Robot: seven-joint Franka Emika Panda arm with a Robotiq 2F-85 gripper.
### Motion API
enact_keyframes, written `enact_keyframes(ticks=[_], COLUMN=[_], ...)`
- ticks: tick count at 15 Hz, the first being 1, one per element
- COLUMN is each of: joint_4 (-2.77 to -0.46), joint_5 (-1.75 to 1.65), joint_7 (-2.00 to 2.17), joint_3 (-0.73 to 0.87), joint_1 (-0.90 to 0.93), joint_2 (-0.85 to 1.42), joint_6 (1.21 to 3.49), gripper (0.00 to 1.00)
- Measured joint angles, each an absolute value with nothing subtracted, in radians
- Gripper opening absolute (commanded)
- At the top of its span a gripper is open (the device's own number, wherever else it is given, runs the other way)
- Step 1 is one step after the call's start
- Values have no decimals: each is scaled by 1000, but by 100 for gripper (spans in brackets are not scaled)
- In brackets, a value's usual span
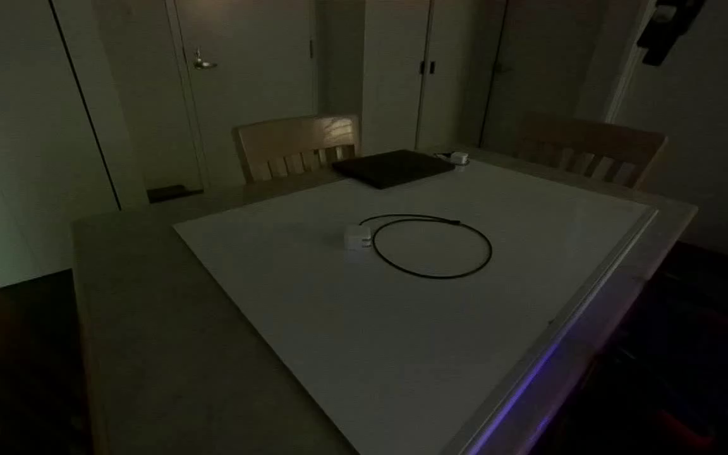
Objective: Unwrap the cable
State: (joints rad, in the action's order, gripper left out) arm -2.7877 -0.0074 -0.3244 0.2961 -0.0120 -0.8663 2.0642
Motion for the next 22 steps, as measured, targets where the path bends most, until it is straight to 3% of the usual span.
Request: enact_keyframes(ticks=[17,22], joint_4=[-2779,-2692], joint_5=[-7,18], joint_7=[-326,-349], joint_3=[296,296], joint_1=[-11,36], joint_2=[-860,-752], joint_6=[2064,2063], gripper=[100,100])
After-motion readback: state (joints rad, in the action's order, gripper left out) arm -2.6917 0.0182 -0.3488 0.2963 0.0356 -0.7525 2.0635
